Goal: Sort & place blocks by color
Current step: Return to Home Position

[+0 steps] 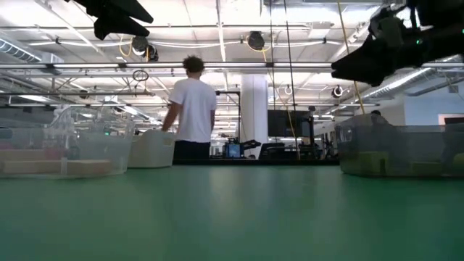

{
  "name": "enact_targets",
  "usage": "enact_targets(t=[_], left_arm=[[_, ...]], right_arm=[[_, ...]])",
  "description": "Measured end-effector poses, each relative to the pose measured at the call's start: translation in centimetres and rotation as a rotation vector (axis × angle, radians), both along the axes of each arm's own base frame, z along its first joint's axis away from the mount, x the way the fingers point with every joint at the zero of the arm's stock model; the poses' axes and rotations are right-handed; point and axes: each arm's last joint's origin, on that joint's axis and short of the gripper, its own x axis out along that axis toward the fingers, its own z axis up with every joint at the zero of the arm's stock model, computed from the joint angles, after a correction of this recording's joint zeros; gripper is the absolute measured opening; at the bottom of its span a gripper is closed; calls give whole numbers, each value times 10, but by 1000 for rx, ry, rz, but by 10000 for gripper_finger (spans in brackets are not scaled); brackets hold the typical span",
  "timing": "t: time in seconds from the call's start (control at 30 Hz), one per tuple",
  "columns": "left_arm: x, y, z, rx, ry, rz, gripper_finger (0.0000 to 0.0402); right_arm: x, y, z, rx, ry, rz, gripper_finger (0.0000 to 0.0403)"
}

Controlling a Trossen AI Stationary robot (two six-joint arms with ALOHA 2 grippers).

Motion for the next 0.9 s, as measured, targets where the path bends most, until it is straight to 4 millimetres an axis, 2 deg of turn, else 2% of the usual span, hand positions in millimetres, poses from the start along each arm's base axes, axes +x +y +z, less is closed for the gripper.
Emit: enact_targets(t=[0.2,0.37,0.73,0.9], left_arm=[[0,0,0,-14,-8,17,198],[0,0,0,-9,-5,16,198],[0,1,0,-19,-20,68,198],[7,1,-3,27,11,53,198]], right_arm=[[-2,-4,-24,36,-176,-35,196],[-4,-4,-32,38,-181,-36,196],[-4,-3,-34,56,-186,-39,196],[-4,-4,-34,61,-188,-40,196]])
